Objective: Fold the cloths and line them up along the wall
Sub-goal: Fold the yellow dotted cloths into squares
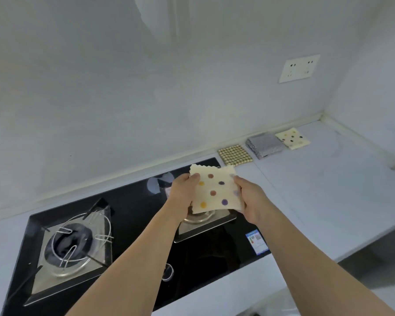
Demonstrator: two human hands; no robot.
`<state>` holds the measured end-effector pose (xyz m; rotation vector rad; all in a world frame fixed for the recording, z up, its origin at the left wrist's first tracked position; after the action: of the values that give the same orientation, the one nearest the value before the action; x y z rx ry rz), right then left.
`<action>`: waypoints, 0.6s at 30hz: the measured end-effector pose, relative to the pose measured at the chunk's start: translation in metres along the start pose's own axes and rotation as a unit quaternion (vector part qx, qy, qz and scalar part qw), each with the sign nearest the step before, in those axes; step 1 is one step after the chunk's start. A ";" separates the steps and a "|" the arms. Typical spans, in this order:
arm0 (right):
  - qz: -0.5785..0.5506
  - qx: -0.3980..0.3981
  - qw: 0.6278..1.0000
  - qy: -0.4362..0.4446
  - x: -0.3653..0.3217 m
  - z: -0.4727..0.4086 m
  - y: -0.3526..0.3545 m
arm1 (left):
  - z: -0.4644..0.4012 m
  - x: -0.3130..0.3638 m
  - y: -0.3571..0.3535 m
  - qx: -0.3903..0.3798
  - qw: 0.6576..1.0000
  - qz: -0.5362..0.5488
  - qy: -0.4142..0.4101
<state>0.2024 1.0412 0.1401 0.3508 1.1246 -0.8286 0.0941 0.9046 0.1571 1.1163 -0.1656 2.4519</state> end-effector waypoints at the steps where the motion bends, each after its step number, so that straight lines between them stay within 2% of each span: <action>1: -0.011 0.002 1.000 -0.006 -0.007 -0.013 0.019 | -0.005 0.005 -0.022 0.012 1.000 0.001 0.006; 3: -0.028 0.003 1.000 -0.015 -0.018 -0.030 0.044 | -0.013 0.014 -0.049 0.030 0.999 0.015 0.012; 9: -0.047 0.045 0.997 -0.036 -0.053 -0.080 0.112 | -0.044 0.038 -0.132 0.013 0.999 0.031 0.041; 13: -0.037 0.080 0.996 -0.016 -0.066 -0.120 0.147 | -0.072 0.063 -0.182 -0.011 0.999 -0.031 0.014; 18: -0.003 0.122 0.992 0.025 -0.102 -0.191 0.208 | -0.118 0.091 -0.260 -0.028 0.998 -0.056 0.013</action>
<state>0.2122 1.3411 0.1203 0.5745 1.0737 -0.9706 0.0739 1.2018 0.1272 1.0423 -0.1582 2.3469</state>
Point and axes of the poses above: each hand's wrist, its own z-axis away from the middle knuckle, its own y-axis out of the back of the hand, x = y × z, the point moved 5 cm from there along -z, towards the middle knuckle, and after that the axes turned 12 degrees about y, right-handed, at the moved point
